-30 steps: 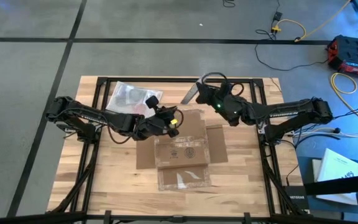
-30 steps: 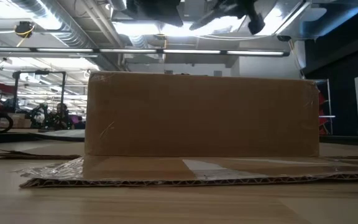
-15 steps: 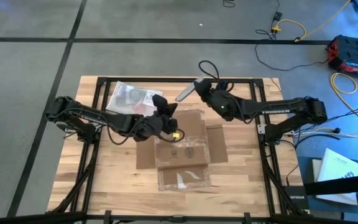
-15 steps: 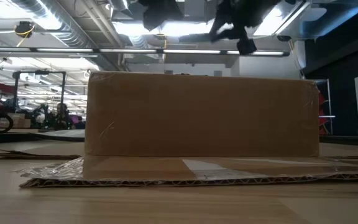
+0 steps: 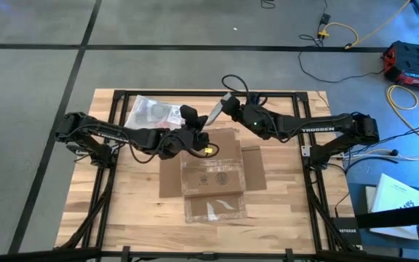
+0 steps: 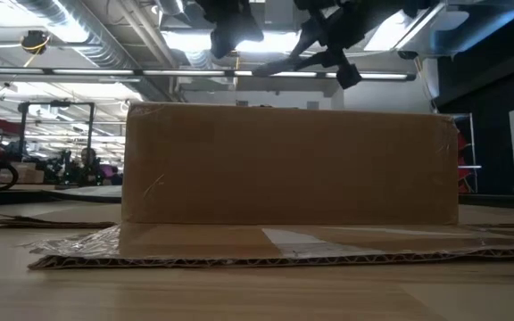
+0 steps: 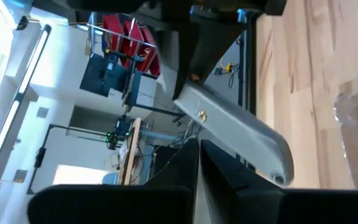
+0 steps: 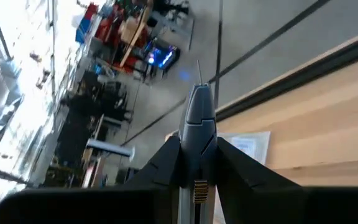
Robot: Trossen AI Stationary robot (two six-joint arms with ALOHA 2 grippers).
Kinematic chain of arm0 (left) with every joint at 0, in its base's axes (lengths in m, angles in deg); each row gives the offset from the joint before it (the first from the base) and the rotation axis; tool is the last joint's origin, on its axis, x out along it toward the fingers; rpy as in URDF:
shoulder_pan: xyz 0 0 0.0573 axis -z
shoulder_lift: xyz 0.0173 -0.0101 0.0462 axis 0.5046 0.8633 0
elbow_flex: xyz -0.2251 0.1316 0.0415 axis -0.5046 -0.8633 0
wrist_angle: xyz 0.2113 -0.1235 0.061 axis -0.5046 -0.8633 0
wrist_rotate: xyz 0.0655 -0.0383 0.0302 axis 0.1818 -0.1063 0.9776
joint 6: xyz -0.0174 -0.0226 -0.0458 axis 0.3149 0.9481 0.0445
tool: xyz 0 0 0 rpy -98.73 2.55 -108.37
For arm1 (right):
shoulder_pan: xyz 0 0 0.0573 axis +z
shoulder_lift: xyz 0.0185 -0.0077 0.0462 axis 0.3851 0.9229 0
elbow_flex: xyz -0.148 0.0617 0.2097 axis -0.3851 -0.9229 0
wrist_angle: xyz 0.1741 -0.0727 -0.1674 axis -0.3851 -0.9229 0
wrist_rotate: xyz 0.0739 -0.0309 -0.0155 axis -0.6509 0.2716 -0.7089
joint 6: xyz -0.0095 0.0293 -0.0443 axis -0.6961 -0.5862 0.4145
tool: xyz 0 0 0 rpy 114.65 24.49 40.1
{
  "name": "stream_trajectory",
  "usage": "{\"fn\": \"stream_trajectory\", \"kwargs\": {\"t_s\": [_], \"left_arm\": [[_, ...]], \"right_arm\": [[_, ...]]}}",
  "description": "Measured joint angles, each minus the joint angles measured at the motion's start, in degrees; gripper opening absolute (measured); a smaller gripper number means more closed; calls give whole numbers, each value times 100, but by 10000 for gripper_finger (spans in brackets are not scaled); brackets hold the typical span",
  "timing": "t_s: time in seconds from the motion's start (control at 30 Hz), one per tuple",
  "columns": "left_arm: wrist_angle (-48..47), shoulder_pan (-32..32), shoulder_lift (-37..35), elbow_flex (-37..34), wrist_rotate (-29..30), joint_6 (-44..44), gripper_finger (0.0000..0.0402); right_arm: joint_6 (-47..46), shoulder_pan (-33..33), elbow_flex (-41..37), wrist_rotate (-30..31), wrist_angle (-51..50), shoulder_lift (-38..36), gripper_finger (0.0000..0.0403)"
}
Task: Unpack boxes
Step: Break down the box until it is fully flat
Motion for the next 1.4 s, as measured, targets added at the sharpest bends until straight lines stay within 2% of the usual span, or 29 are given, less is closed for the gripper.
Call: {"fn": "stream_trajectory", "kwargs": {"t_s": [0.2, 0.33, 0.43, 0.53, 0.63, 0.8, 1.07, 1.23, 1.4], "left_arm": [[-35, 2, 0, -26, -138, 213, 3], [-49, 46, 2, -28, -144, 192, 4], [-58, 50, 0, -28, -148, 191, 4], [-102, 50, 2, -30, -147, 191, 4], [-98, 50, 2, -31, -147, 191, 4], [-105, 50, 2, -31, -147, 191, 4], [-133, 50, 4, -31, -147, 315, 4], [-177, 17, 71, -31, -514, 450, 4], [-753, -98, 342, -39, -687, 97, 4]], "right_arm": [[-252, -209, 0, -657, 78, 1, 55], [-257, -257, 0, -701, 549, 1, 55], [119, -247, 0, -731, 745, -1, 55], [495, -249, 0, -758, 610, -1, 55], [483, -249, 0, -891, 427, -1, 55], [462, -240, 0, -718, 175, -1, 59], [-692, -78, 0, 463, -433, -1, 55], [-1862, -5, 0, 526, -570, -1, 55], [-2394, 24, 99, 567, -580, -1, 55]]}}
